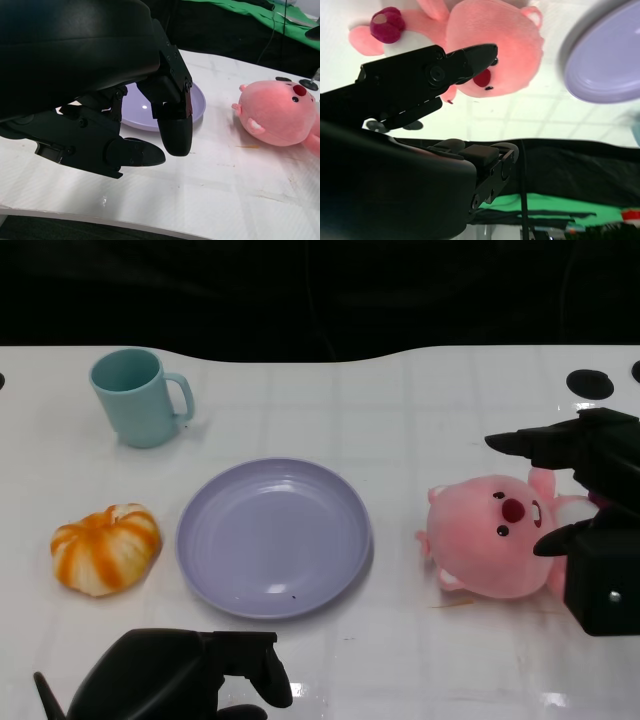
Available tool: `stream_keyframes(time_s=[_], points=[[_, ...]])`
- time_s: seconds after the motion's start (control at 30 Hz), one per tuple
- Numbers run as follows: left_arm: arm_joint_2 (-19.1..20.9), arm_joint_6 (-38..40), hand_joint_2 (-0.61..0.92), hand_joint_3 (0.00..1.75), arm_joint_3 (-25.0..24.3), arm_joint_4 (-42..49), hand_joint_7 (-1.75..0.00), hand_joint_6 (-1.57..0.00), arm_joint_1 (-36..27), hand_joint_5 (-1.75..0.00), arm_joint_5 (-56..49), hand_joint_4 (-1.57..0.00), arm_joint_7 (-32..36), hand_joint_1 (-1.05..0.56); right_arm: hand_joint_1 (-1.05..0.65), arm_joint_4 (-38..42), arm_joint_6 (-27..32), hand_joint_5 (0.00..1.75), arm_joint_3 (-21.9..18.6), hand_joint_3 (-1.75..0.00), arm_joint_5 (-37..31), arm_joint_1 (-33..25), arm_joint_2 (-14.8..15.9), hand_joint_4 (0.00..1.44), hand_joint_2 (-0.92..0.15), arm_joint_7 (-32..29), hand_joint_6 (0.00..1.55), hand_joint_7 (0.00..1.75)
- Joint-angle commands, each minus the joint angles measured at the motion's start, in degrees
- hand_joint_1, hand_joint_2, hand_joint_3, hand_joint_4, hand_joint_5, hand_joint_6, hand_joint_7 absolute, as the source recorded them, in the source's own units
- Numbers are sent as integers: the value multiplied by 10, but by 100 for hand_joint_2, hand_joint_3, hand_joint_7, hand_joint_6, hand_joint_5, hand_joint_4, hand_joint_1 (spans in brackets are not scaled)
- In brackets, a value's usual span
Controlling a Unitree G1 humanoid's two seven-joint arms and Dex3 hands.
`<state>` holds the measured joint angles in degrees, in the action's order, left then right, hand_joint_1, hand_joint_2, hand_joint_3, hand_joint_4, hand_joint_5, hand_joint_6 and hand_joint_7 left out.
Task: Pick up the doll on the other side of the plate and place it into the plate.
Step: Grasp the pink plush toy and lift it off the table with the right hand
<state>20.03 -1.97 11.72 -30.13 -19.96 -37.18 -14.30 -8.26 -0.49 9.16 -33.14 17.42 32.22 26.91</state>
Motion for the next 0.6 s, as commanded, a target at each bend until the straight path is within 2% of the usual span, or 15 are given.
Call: stream_keyframes(time_s=[0.03,0.27,0.6], points=[[3,6,87,31,1,-2,-107,-67,-1,-152,-5,-67,-1,-25,-68,26,12,31,25,0,-24,30,7,0,-85,12,21,0],[3,10,88,28,1,-6,-105,-67,0,-147,-5,-68,-3,-25,-78,86,30,14,70,-1,-52,67,-14,0,-88,10,13,0],[7,8,90,24,-5,-6,-105,-68,-4,-149,2,-68,-2,-26,-82,215,40,18,125,0,-75,120,-59,2,-90,-9,13,0]])
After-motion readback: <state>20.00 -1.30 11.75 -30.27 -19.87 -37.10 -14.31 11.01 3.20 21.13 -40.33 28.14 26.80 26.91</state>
